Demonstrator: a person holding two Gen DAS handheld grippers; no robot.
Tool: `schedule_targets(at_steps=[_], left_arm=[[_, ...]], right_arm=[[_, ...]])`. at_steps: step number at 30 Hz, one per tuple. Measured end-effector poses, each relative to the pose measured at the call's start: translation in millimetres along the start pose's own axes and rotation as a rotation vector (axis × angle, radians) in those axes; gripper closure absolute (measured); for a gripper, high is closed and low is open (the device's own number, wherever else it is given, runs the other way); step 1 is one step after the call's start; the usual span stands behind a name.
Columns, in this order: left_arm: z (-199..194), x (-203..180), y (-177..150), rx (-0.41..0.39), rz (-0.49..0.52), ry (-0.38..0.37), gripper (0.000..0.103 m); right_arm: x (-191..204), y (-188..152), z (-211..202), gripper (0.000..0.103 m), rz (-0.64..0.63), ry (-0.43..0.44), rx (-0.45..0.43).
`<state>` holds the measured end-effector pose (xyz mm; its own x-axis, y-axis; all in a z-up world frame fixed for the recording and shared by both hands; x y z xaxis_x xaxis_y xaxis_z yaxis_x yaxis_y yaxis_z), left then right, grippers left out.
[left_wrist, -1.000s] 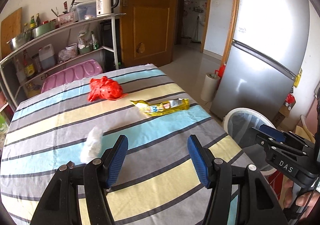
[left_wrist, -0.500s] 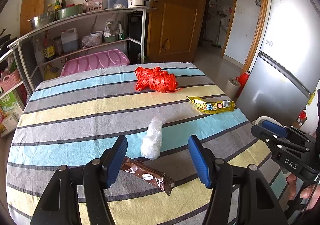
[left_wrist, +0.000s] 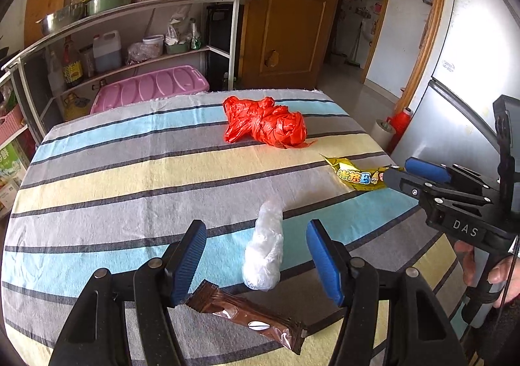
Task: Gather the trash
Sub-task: 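Move the left tool to the white plastic bag while the right tool approaches the yellow candy wrapper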
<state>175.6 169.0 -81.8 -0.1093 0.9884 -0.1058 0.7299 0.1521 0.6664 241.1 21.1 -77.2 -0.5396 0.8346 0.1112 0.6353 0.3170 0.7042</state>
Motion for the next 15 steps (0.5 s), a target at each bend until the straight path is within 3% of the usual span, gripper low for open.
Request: schedule_targets(at_steps=[15], left_arm=[[18, 1, -11, 0.05, 0.0, 0.006, 0.039]], right_arm=[[18, -12, 30, 0.047, -0.179, 0.043, 0.103]])
Point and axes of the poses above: each gripper's, at about its wrist camera, not at the fingertips, and z roughly the way its jaws point, x to its left, y to its top, the point moved 8 cm from there along z, roughly the way its jaws point, and after that the axes turned 1 degree about z, right-handed, at the moved point
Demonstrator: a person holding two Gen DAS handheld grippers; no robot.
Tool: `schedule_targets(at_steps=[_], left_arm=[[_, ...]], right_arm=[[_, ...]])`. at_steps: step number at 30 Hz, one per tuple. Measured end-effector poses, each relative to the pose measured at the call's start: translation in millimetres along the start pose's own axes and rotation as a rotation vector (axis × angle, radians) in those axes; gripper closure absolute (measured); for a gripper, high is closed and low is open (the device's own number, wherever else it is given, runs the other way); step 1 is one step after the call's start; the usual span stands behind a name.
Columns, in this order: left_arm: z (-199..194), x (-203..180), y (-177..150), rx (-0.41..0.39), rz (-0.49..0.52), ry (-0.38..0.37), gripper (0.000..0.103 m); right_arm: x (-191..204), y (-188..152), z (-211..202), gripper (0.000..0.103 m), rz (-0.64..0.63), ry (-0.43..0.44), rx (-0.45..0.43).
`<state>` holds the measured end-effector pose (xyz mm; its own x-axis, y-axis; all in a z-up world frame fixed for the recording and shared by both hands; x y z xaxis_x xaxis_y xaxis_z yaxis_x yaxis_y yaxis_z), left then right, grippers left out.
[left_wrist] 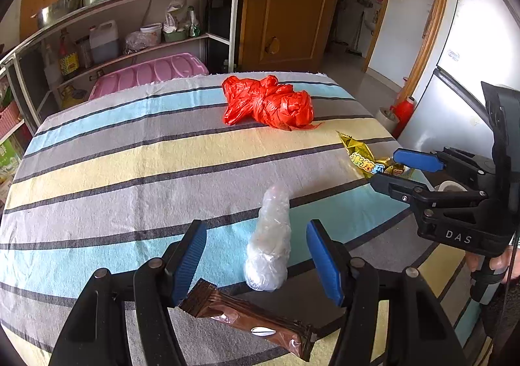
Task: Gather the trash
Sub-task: 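Close the left gripper on the clear plastic bag while the right gripper grasps the gold candy wrapper, then lift the clear bag and gold wrapper and carry both over the white bin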
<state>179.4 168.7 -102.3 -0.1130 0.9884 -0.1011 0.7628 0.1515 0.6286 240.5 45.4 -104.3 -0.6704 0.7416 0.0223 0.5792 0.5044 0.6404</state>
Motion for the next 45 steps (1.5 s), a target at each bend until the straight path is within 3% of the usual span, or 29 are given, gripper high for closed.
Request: schedule_targets(at_steps=[7, 10, 12, 20, 22, 45], left_arm=[[2, 0, 0, -0.002, -0.003, -0.003, 0.039], [3, -1, -1, 0.0, -0.01, -0.013, 0.039], [4, -3, -3, 0.003, -0.01, -0.028, 0.041], [8, -5, -7, 0.019, -0.008, -0.036, 0.064], [7, -6, -8, 0.017, -0.006, -0.041, 0.075], [-13, -12, -2, -0.036, -0.013, -0.053, 0.075]], right_arm=[[-4, -8, 10, 0.049, 0.017, -0.046, 0.046], [-5, -10, 12, 0.064, 0.03, -0.048, 0.049], [-5, -10, 12, 0.067, 0.041, -0.042, 0.042], [-8, -10, 7, 0.095, 0.086, -0.03, 0.021], [-6, -9, 5, 0.096, 0.085, -0.031, 0.014], [9, -13, -26, 0.101, 0.149, 0.024, -0.075]])
Point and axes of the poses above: each gripper's, at about its wrist camera, not at the fingertips, and z roughly the way its jaws point, x to its left, y to its top, the point moved 8 cm from there along z, roughly the way its jaws point, and after that the axes turned 1 degree about z, right-handed, at the moved point
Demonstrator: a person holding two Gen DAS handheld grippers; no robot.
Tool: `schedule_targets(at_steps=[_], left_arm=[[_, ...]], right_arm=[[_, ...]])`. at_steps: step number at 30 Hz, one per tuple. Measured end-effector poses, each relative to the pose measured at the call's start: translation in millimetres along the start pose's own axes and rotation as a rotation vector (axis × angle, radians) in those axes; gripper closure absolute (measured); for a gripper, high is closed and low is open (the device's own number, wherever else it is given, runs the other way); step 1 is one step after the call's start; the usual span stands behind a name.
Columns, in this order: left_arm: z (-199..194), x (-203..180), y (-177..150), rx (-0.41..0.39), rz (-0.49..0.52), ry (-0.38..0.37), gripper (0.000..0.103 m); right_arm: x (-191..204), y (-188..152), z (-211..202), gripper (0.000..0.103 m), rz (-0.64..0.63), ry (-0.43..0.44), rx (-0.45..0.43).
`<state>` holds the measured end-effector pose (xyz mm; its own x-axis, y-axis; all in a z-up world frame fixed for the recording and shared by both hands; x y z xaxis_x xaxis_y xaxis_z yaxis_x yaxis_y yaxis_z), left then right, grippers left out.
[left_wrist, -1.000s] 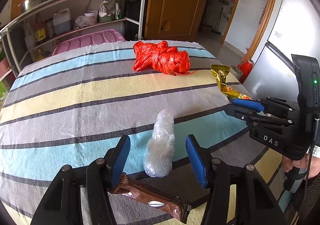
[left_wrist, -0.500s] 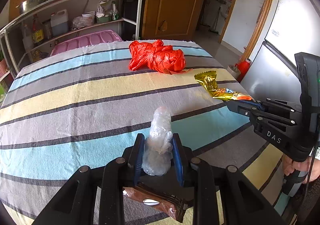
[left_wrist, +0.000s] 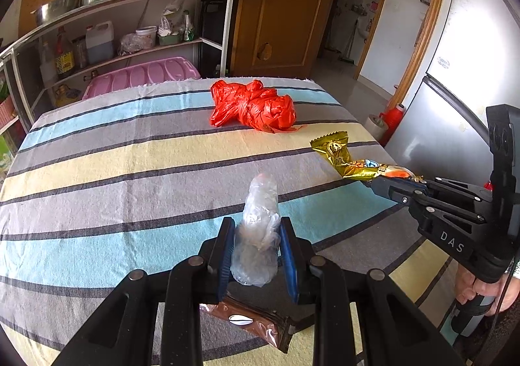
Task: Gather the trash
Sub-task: 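Lift the clear bag and gold wrapper and carry both over the white bin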
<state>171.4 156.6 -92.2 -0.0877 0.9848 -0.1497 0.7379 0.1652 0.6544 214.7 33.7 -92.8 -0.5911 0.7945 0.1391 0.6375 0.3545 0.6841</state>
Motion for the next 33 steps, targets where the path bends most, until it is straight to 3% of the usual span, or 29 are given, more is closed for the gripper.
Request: schedule_targets(at_steps=[19, 33], left_arm=[[-30, -58, 7, -0.055, 0.081, -0.073, 0.075], [-33, -146, 11, -0.078, 0.216, -0.152, 0.075]], right_arm=[[-6, -7, -58, 0.102, 0.074, -0.007, -0.101], [-67, -34, -129, 0.102, 0.186, -0.134, -0.18]])
Point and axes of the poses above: each gripper's, at about its wrist camera, not at the fingertips, and z roughly the way its jaws point, x to its left, y to its top, the point moved 8 cm from there along z, roughly the way its jaws point, and after that the axes turned 1 degree about z, right-handed, at the moved point
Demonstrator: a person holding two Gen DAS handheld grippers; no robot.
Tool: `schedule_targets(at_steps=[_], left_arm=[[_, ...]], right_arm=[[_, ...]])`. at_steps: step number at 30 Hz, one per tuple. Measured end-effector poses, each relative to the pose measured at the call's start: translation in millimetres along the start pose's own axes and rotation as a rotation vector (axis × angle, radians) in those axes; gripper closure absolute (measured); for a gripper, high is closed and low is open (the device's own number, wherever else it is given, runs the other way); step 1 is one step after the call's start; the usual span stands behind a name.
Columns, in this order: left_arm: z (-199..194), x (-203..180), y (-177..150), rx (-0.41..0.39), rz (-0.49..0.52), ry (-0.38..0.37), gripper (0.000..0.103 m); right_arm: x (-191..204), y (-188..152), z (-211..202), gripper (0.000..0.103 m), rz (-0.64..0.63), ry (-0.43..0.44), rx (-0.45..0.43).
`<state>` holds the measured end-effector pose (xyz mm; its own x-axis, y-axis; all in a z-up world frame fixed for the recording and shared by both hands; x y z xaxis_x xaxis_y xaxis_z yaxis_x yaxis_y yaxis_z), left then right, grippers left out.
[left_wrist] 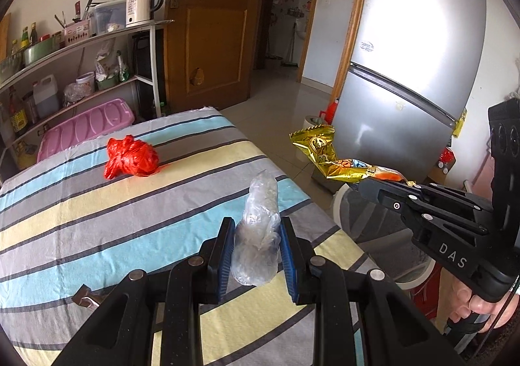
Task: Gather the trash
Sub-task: 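Lift the clear bag and gold wrapper and carry both over the white bin, then open both grippers over the bin to drop the bag and wrapper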
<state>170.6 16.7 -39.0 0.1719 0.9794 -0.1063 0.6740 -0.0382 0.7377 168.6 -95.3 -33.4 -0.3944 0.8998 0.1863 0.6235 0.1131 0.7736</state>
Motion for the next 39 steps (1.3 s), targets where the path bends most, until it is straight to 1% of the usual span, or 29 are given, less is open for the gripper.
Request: schedule_targets(at_steps=[11, 18, 21, 22, 25, 28, 35, 39], left_arm=[[25, -84, 8, 0.017, 0.122, -0.099, 0.075], [46, -136, 5, 0.048, 0.176, -0.162, 0.075], [54, -157, 2, 0.06, 0.204, -0.183, 0.075], [57, -164, 1, 0.066, 0.212, -0.193, 0.075], [66, -179, -4, 0.082, 0.226, -0.205, 0.075], [74, -189, -9, 0.101, 0.237, -0.213, 0.075], [88, -201, -15, 0.131, 0.25, -0.212, 0.075], [95, -204, -18, 0.15, 0.254, -0.206, 0.075]], right_arm=[[-79, -19, -44, 0.102, 0.107, -0.132, -0.025], [-126, -40, -59, 0.102, 0.162, -0.232, -0.004], [-144, -51, -62, 0.102, 0.192, -0.255, 0.01], [-149, -54, -62, 0.102, 0.197, -0.277, 0.017], [-166, -65, -59, 0.101, 0.221, -0.303, 0.049], [-177, -73, -55, 0.102, 0.214, -0.348, 0.072], [-195, -88, -45, 0.101, 0.245, -0.354, 0.109], [-196, -93, -41, 0.101, 0.239, -0.351, 0.132]])
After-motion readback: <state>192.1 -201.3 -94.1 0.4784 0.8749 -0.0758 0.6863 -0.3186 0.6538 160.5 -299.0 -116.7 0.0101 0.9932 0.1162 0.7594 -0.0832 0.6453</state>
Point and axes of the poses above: each gripper's, at about its wrist camera, not at the fingertips, and z roughly the way its jaws point, x to its left, y to its top, the point moved 8 cm from there along z, roughly the way its jaws point, and after that the axes turned 1 degree about z, right-handed, at the moved point
